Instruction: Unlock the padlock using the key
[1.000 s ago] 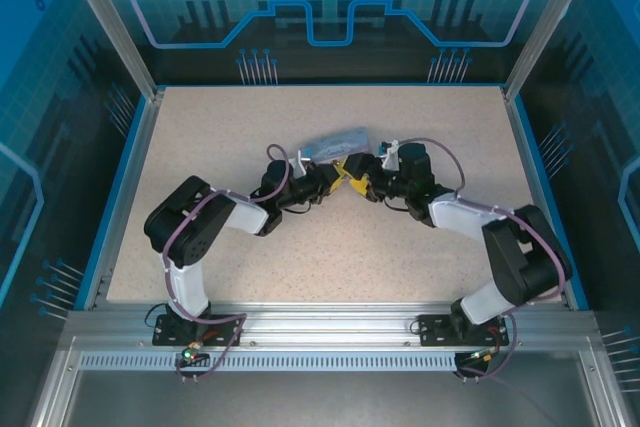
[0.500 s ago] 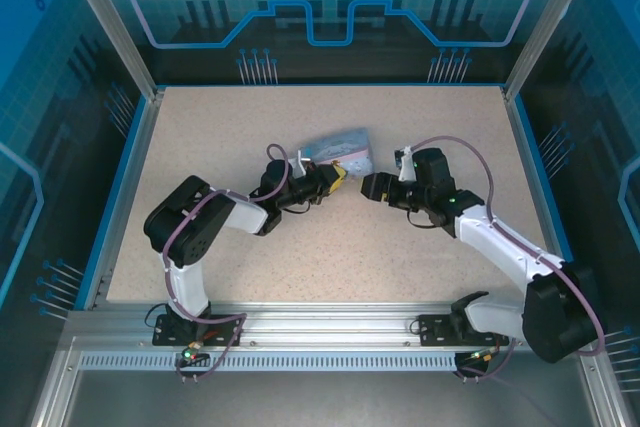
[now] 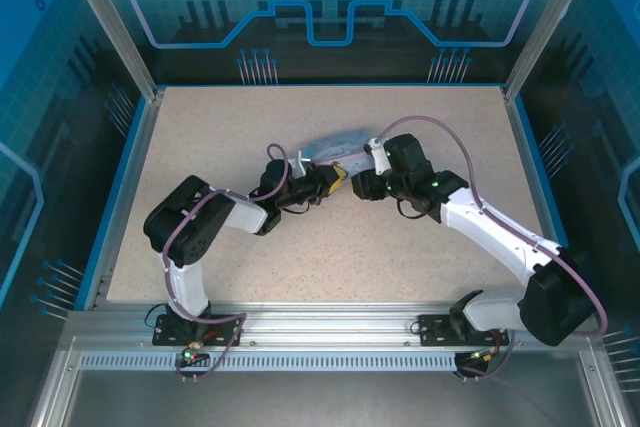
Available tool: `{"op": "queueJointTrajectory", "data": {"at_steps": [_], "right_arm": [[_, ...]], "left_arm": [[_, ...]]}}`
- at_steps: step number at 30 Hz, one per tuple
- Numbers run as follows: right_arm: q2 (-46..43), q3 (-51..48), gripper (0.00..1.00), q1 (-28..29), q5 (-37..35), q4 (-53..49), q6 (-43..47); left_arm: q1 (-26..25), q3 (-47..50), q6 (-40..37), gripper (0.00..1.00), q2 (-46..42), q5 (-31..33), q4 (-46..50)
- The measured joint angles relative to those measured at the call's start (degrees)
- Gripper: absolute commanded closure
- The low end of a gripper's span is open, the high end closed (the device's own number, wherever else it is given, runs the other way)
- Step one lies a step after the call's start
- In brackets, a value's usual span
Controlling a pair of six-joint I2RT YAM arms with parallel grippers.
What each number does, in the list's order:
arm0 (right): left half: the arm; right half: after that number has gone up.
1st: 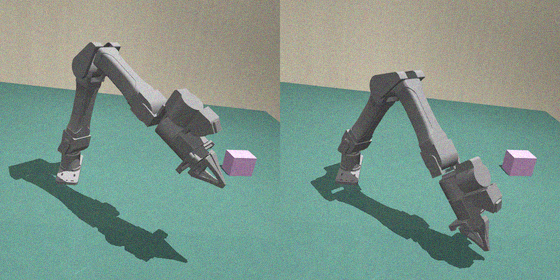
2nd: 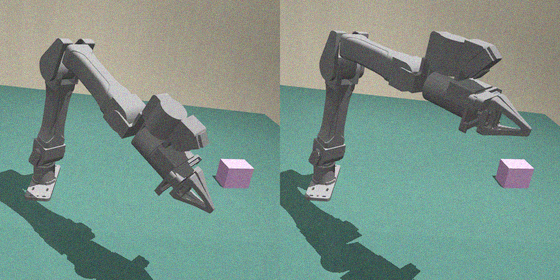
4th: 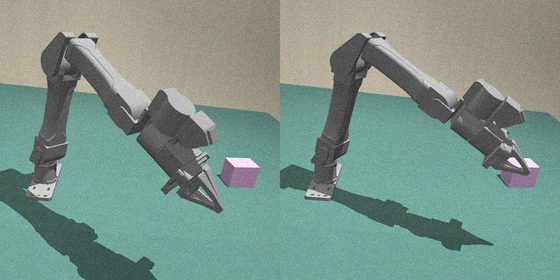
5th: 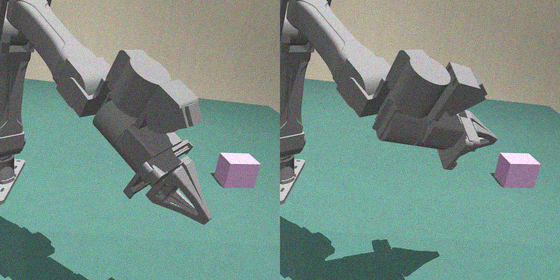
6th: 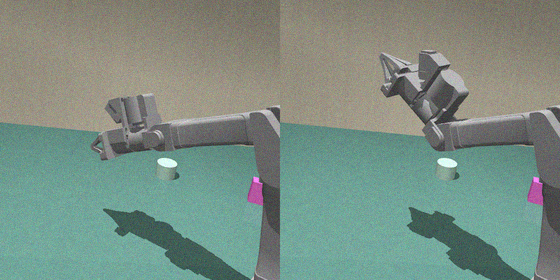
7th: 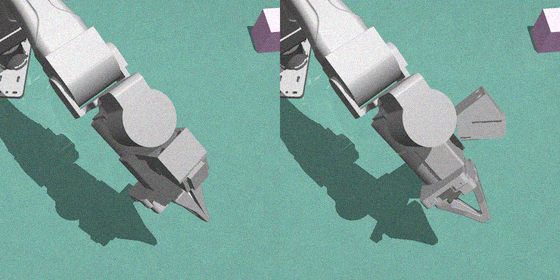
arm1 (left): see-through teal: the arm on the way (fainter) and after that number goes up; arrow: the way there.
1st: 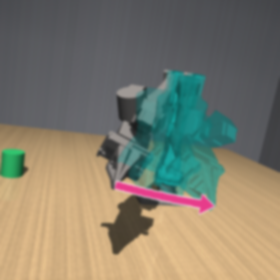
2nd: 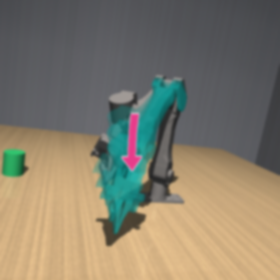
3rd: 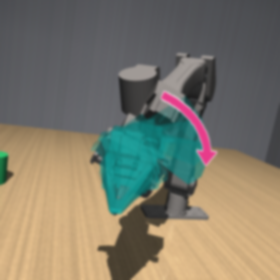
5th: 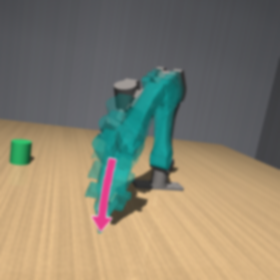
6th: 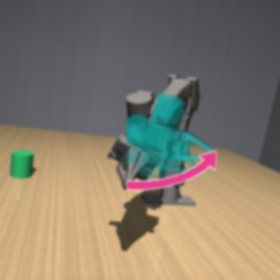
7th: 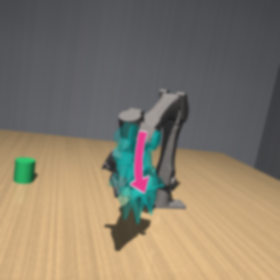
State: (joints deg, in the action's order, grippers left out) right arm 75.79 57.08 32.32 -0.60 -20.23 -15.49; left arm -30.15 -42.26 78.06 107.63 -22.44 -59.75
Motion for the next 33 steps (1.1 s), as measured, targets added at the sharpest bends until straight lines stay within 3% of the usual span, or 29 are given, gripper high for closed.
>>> {"op": "queueJointTrajectory", "data": {"at_steps": [3,18,33], "right_arm": [[2.14,0.87,0.62,1.05,-1.6,-0.79,2.64],[9.84,5.07,0.61,6.71,-10.4,-2.51,13.86],[13.79,5.16,0.63,7.17,-15.5,-1.99,16.85]], "left_arm": [[0.0,0.0,0.0,1.0,0.0,-0.11,0.0],[0.07,-0.02,0.0,1.0,0.0,-1.03,0.98],[0.07,-0.22,0.0,1.0,0.0,-1.09,1.51]]}}
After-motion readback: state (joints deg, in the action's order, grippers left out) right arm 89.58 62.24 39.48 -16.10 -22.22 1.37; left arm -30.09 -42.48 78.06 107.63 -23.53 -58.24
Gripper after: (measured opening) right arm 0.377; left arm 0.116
